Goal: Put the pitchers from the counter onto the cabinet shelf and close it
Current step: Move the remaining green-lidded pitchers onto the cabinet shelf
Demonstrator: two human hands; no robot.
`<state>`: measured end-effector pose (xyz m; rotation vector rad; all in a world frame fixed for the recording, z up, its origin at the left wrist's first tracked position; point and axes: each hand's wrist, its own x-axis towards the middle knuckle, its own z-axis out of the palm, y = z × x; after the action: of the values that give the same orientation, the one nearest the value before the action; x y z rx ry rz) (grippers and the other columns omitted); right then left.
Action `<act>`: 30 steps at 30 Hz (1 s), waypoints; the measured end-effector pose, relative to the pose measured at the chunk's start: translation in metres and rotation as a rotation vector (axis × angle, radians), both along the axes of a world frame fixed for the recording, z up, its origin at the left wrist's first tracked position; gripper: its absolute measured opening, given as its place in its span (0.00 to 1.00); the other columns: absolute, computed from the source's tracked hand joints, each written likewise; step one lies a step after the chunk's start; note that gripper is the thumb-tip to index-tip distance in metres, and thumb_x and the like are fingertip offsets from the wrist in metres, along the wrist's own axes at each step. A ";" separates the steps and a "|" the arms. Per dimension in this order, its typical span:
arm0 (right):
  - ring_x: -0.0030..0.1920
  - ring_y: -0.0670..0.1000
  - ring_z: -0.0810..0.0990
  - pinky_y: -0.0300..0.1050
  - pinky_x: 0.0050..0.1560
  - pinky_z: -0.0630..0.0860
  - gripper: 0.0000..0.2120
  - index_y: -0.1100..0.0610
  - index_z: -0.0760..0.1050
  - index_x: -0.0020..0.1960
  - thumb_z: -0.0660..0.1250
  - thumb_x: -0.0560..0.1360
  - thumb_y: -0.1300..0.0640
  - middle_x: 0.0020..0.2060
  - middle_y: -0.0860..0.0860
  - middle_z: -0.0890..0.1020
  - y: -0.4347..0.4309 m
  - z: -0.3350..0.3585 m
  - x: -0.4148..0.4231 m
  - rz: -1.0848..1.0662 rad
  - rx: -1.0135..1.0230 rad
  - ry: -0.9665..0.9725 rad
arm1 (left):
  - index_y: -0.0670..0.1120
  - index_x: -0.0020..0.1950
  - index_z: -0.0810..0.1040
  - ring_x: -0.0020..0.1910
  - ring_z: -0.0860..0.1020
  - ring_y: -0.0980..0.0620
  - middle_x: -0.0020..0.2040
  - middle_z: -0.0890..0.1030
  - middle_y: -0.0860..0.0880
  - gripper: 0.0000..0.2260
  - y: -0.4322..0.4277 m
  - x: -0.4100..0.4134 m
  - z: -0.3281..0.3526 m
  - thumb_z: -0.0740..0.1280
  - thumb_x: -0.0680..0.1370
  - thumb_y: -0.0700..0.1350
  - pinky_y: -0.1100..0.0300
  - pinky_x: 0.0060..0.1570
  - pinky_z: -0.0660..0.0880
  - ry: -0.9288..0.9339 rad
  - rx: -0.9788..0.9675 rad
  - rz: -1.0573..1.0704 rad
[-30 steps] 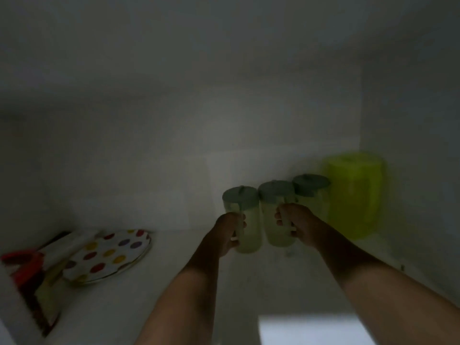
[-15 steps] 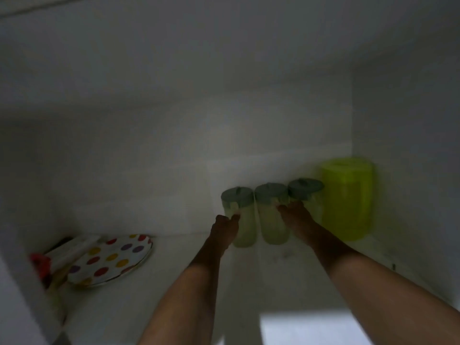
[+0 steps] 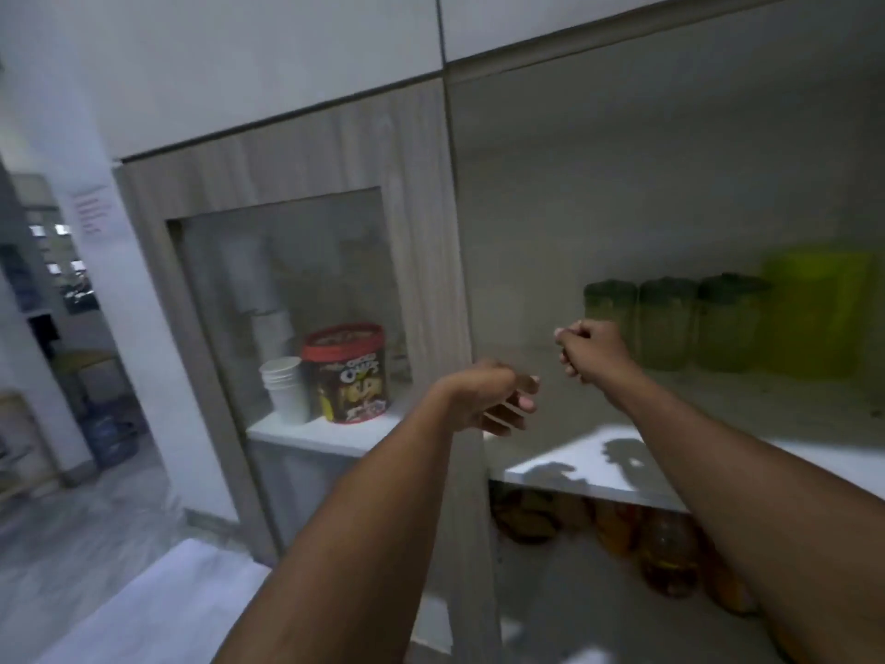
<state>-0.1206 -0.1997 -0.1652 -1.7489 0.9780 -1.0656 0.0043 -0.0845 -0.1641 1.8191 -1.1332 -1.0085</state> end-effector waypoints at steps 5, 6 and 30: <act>0.26 0.50 0.74 0.33 0.19 0.66 0.10 0.59 0.78 0.38 0.67 0.77 0.57 0.31 0.56 0.79 0.142 0.001 0.080 0.249 -0.063 0.027 | 0.45 0.57 0.78 0.38 0.81 0.48 0.43 0.80 0.47 0.09 0.172 0.058 -0.005 0.65 0.81 0.48 0.57 0.41 0.74 -0.066 0.083 0.218; 0.26 0.51 0.75 0.34 0.20 0.66 0.09 0.61 0.79 0.40 0.67 0.76 0.57 0.31 0.56 0.79 0.170 -0.001 0.099 0.312 -0.058 0.052 | 0.44 0.59 0.78 0.42 0.83 0.46 0.44 0.81 0.46 0.11 0.208 0.075 -0.007 0.66 0.80 0.49 0.55 0.45 0.77 -0.074 0.089 0.300; 0.32 0.53 0.62 0.45 0.36 0.60 0.18 0.53 0.62 0.35 0.69 0.74 0.51 0.32 0.51 0.64 0.661 -0.258 0.515 1.401 0.280 0.807 | 0.38 0.69 0.71 0.64 0.75 0.38 0.69 0.74 0.36 0.31 0.766 0.333 -0.263 0.68 0.71 0.54 0.51 0.58 0.75 0.144 0.460 1.732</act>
<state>0.3943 0.4618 -0.4234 -1.9842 0.0850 0.6615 0.3378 0.6811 -0.4273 2.0771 0.9110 -0.2380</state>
